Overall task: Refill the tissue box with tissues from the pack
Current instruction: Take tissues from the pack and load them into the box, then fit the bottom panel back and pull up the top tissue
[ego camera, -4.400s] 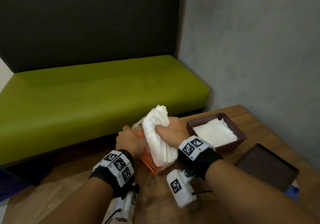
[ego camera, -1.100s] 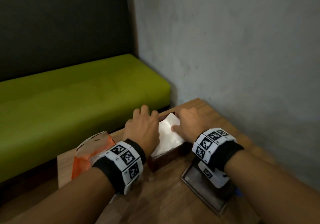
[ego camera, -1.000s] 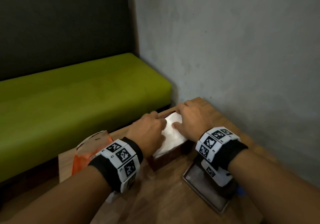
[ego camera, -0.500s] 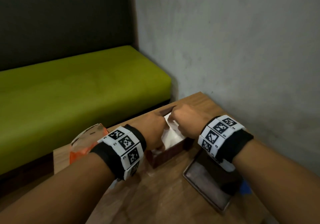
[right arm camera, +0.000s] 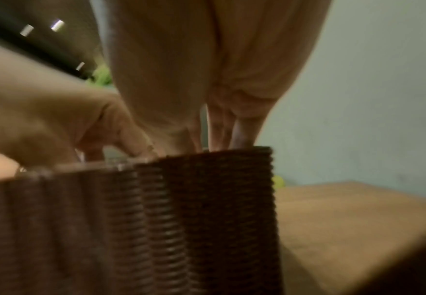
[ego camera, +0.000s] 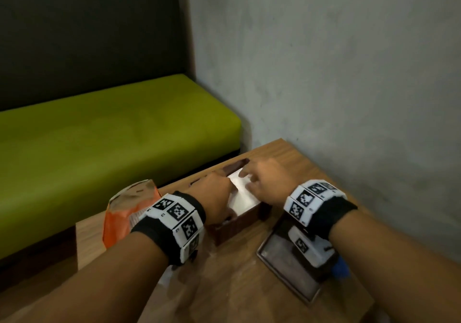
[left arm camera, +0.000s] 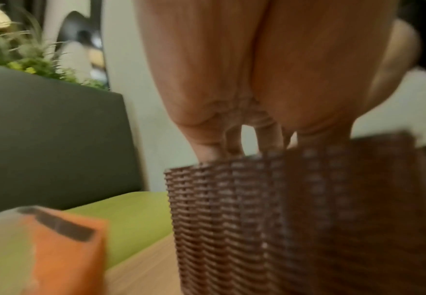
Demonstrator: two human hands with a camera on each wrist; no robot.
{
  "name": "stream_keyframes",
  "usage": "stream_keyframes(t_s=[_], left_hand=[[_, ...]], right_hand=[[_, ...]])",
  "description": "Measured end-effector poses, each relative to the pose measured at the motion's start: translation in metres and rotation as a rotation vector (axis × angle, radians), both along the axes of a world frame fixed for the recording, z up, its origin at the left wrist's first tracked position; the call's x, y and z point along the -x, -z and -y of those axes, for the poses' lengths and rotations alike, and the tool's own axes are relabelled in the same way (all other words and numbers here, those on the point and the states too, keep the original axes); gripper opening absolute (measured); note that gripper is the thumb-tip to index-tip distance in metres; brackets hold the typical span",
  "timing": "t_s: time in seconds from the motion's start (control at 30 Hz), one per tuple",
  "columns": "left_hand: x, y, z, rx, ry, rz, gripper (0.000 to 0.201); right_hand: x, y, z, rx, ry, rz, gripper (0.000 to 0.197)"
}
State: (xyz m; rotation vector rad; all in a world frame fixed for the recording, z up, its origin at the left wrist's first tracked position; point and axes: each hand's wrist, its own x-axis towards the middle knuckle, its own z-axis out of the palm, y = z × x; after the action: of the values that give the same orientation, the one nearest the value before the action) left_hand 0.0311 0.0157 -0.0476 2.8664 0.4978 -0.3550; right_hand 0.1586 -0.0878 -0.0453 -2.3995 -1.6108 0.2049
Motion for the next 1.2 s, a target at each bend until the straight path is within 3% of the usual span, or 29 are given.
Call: stream_keyframes(t_s=[0.07, 0.1, 0.2, 0.27, 0.33, 0.53, 0.73, 0.8, 0.9, 1.0, 1.13, 1.2], left_hand=[[0.008, -0.005, 0.001, 0.035, -0.048, 0.092, 0.05], [0.012, -0.006, 0.002, 0.036, -0.068, 0.138, 0.048], [0.022, -0.005, 0.013, -0.008, -0.093, 0.215, 0.038], [0.026, -0.005, 0.021, -0.025, -0.086, 0.198, 0.035], [0.029, -0.004, 0.026, -0.035, -0.081, 0.186, 0.034], [0.034, -0.002, 0.033, -0.003, -0.101, 0.303, 0.037], [0.037, -0.018, 0.039, 0.093, -0.193, 0.431, 0.038], [0.038, -0.032, 0.036, 0.254, -0.266, 0.404, 0.05], [0.035, -0.057, 0.03, 0.718, -0.586, 0.362, 0.053], [0.031, -0.072, 0.019, 1.102, -0.812, 0.346, 0.062], [0.032, -0.076, 0.001, 1.299, -0.949, 0.391, 0.028], [0.037, -0.073, -0.009, 1.362, -1.033, 0.445, 0.021]], right_hand=[[-0.014, 0.0, 0.022, -0.29, 0.123, 0.007, 0.012], [-0.024, 0.001, 0.034, -0.327, 0.205, 0.023, 0.01], [-0.051, 0.016, 0.071, 0.039, 0.393, 0.046, 0.021], [-0.058, 0.031, 0.087, 0.279, 0.381, 0.064, 0.027], [-0.059, 0.043, 0.095, 0.342, 0.37, 0.034, 0.031], [-0.059, 0.033, 0.094, 0.19, 0.415, -0.061, 0.015], [-0.055, -0.035, 0.094, 0.025, 0.289, -0.076, 0.012], [-0.048, -0.069, 0.091, -0.082, 0.238, -0.037, 0.009], [-0.03, -0.112, 0.083, -0.3, 0.171, -0.04, 0.002], [-0.015, -0.126, 0.068, -0.485, 0.105, -0.111, 0.003], [-0.008, -0.108, 0.052, -0.62, 0.085, -0.213, 0.013], [-0.01, -0.092, 0.05, -0.602, 0.107, -0.319, 0.017]])
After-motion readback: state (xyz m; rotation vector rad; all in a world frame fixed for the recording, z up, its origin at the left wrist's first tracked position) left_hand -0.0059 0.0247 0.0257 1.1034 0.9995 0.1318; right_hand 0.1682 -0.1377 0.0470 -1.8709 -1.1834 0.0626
